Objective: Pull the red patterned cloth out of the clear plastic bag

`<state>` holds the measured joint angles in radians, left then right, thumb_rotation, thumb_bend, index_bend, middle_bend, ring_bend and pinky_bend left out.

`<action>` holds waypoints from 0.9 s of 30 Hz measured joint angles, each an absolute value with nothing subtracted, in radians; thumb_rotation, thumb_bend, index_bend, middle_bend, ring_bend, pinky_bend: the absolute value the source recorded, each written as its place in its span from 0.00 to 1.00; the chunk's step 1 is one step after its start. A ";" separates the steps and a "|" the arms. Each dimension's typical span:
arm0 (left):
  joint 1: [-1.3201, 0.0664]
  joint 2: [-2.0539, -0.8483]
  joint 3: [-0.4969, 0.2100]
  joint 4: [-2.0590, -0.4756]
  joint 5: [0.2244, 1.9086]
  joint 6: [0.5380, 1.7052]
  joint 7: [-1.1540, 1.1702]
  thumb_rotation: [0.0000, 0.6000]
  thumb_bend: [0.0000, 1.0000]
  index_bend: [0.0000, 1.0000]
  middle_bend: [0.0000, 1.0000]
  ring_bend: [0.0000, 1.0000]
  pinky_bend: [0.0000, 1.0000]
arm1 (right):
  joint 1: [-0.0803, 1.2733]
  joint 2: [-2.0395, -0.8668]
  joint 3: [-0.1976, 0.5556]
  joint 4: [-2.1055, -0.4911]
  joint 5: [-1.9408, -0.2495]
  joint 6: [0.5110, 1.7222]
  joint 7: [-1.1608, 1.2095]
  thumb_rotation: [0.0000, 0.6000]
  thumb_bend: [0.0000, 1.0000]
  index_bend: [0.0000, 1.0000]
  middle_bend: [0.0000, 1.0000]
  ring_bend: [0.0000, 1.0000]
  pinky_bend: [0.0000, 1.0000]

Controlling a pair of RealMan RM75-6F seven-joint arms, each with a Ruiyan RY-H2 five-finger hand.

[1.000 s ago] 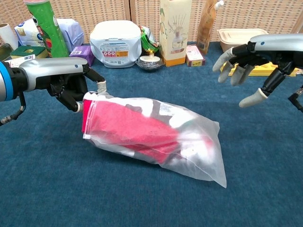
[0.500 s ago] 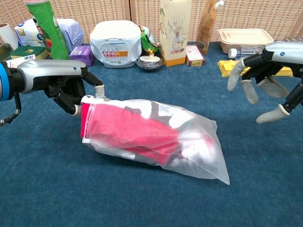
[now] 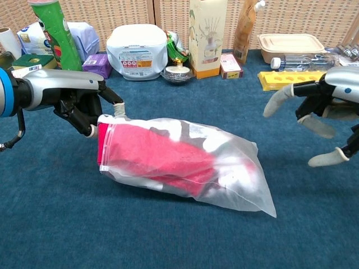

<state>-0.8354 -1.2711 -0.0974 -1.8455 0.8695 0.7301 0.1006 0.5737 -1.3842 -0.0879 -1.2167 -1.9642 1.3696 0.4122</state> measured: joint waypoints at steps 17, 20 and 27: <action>-0.868 -1.259 -0.086 -1.871 0.778 0.724 0.108 1.00 0.53 0.83 1.00 1.00 0.97 | 0.575 -1.455 -0.146 -1.099 -2.040 1.436 0.279 1.00 0.26 0.14 0.84 1.00 1.00; -0.873 -1.263 -0.083 -1.870 0.769 0.724 0.109 1.00 0.53 0.83 1.00 1.00 0.97 | 0.573 -1.460 -0.151 -1.095 -2.042 1.442 0.254 1.00 0.28 0.11 0.84 1.00 1.00; -0.886 -1.266 -0.078 -1.875 0.742 0.723 0.114 1.00 0.53 0.83 1.00 1.00 0.97 | 0.576 -1.474 -0.158 -1.090 -2.055 1.444 0.193 1.00 0.32 0.00 0.80 1.00 1.00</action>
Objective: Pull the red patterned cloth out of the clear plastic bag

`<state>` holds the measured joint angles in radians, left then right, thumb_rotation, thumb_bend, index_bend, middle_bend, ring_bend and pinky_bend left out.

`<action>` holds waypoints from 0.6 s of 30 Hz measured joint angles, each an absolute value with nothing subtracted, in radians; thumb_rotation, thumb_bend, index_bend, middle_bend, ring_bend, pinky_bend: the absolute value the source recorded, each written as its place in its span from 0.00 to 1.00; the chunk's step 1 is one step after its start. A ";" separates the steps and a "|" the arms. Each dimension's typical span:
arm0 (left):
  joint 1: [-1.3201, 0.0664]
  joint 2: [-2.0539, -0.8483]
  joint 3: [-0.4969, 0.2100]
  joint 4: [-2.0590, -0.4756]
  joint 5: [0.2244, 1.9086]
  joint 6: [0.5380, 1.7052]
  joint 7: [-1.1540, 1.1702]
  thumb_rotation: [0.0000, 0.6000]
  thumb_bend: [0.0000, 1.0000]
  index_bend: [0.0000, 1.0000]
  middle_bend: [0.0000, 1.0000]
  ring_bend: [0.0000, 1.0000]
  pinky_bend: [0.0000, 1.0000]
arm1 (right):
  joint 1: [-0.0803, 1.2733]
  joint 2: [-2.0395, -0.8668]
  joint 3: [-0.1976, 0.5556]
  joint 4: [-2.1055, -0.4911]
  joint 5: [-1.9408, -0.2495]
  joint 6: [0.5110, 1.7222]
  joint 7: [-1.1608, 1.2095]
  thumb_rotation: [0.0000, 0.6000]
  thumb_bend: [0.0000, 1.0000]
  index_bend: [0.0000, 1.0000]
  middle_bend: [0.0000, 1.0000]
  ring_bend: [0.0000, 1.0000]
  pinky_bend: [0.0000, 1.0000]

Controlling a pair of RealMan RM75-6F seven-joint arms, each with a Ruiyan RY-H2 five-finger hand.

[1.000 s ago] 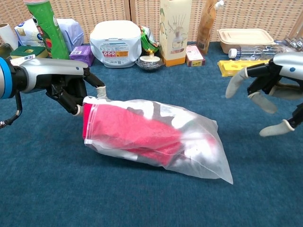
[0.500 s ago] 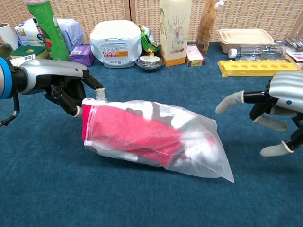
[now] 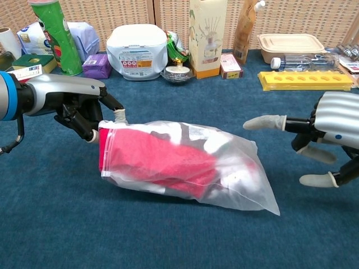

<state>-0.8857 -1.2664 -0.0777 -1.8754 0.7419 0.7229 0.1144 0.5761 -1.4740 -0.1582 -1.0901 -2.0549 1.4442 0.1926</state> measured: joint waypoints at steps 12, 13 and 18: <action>-0.910 -1.265 -0.070 -1.888 0.688 0.724 0.118 1.00 0.53 0.83 1.00 1.00 0.97 | 0.569 -1.479 -0.154 -1.121 -2.025 1.421 0.079 1.00 0.18 0.00 0.80 1.00 1.00; -0.911 -1.265 -0.070 -1.888 0.687 0.725 0.119 1.00 0.53 0.83 1.00 1.00 0.97 | 0.566 -1.473 -0.153 -1.138 -2.013 1.415 0.077 1.00 0.15 0.00 0.79 1.00 1.00; -0.914 -1.266 -0.067 -1.890 0.686 0.731 0.119 1.00 0.53 0.83 1.00 1.00 0.97 | 0.552 -1.434 -0.139 -1.225 -1.942 1.382 0.053 1.00 0.08 0.00 0.77 1.00 0.98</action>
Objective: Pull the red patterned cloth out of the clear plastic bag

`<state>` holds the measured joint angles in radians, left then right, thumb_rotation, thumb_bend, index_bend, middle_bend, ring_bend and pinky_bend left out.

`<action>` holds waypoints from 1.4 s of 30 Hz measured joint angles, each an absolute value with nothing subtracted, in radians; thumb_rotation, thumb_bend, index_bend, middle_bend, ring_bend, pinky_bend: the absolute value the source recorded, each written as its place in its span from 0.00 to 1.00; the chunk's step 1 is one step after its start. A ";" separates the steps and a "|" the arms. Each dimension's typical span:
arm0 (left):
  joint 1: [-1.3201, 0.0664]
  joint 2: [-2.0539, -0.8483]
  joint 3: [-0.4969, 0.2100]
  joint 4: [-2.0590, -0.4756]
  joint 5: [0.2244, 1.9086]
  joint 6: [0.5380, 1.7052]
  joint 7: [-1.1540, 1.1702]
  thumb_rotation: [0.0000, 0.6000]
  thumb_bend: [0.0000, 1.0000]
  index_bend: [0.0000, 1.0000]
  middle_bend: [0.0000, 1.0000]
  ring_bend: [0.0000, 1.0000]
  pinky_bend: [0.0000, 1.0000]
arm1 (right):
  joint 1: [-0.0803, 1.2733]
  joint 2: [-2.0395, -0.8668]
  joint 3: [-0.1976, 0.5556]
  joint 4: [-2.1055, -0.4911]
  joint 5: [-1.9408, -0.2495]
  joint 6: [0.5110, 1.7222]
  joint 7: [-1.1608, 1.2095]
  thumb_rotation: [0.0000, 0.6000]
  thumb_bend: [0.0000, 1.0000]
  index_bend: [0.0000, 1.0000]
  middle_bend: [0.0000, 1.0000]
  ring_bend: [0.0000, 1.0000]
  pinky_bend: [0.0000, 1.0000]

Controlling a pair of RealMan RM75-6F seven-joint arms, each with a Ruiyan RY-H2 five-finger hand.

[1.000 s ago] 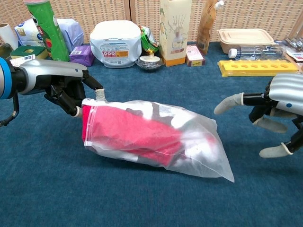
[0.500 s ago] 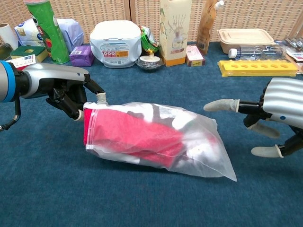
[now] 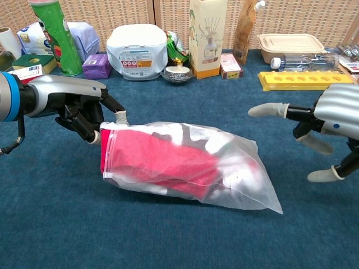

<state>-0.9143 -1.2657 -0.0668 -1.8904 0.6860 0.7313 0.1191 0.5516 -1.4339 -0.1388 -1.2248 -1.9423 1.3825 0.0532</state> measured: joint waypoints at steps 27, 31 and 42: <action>-0.934 -1.266 -0.061 -1.916 0.658 0.754 0.130 1.00 0.53 0.83 1.00 1.00 0.97 | 0.591 -1.393 -0.173 -1.293 -2.034 1.353 0.002 1.00 0.27 0.26 0.79 1.00 0.94; -0.933 -1.266 -0.059 -1.917 0.655 0.758 0.129 1.00 0.53 0.83 1.00 1.00 0.97 | 0.594 -1.395 -0.182 -1.295 -2.044 1.343 -0.012 1.00 0.27 0.27 0.79 1.00 0.94; -0.936 -1.261 -0.060 -1.922 0.648 0.753 0.123 1.00 0.53 0.83 1.00 1.00 0.97 | 0.618 -1.433 -0.172 -1.247 -2.067 1.317 -0.076 1.00 0.15 0.27 0.80 1.00 0.95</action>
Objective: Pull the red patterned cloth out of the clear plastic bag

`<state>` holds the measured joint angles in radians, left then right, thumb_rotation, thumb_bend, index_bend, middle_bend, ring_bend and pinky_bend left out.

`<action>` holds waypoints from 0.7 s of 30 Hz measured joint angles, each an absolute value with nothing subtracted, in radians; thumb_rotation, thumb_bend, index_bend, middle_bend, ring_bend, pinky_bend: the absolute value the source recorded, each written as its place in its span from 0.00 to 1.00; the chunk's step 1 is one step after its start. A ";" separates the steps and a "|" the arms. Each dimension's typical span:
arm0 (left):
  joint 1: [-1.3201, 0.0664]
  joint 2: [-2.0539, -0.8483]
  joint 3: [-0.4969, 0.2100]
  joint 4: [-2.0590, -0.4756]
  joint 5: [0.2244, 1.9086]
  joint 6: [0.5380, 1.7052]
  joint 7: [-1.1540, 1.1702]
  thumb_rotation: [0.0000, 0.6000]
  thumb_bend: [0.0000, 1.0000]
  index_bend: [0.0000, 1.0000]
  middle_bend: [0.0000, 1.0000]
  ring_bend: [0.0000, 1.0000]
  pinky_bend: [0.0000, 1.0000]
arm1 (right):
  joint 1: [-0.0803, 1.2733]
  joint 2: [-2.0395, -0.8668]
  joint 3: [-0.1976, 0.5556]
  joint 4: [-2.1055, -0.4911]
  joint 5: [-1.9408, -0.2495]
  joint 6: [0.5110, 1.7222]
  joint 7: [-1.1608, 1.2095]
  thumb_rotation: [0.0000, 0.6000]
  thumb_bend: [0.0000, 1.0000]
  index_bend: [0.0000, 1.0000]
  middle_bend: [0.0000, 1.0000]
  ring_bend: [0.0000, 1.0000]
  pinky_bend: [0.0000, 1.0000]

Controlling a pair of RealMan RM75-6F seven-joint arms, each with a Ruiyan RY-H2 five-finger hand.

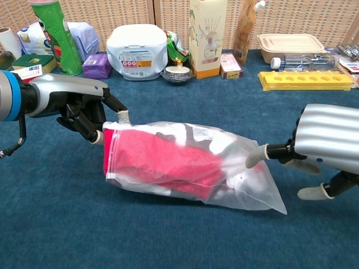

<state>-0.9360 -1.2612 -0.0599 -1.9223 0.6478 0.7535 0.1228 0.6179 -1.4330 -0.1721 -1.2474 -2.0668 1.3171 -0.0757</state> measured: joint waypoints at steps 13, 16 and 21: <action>-0.940 -1.275 -0.058 -1.915 0.641 0.746 0.114 1.00 0.53 0.83 1.00 1.00 0.97 | 0.644 -1.495 -0.174 -1.210 -2.083 1.312 -0.077 1.00 0.17 0.42 0.82 1.00 0.99; -0.939 -1.274 -0.058 -1.916 0.643 0.748 0.113 1.00 0.54 0.83 1.00 1.00 0.97 | 0.651 -1.503 -0.171 -1.211 -2.082 1.310 -0.078 1.00 0.20 0.47 0.84 1.00 1.00; -0.937 -1.271 -0.056 -1.918 0.646 0.749 0.112 1.00 0.54 0.83 1.00 1.00 0.97 | 0.657 -1.514 -0.164 -1.213 -2.072 1.307 -0.081 1.00 0.25 0.51 0.85 1.00 1.00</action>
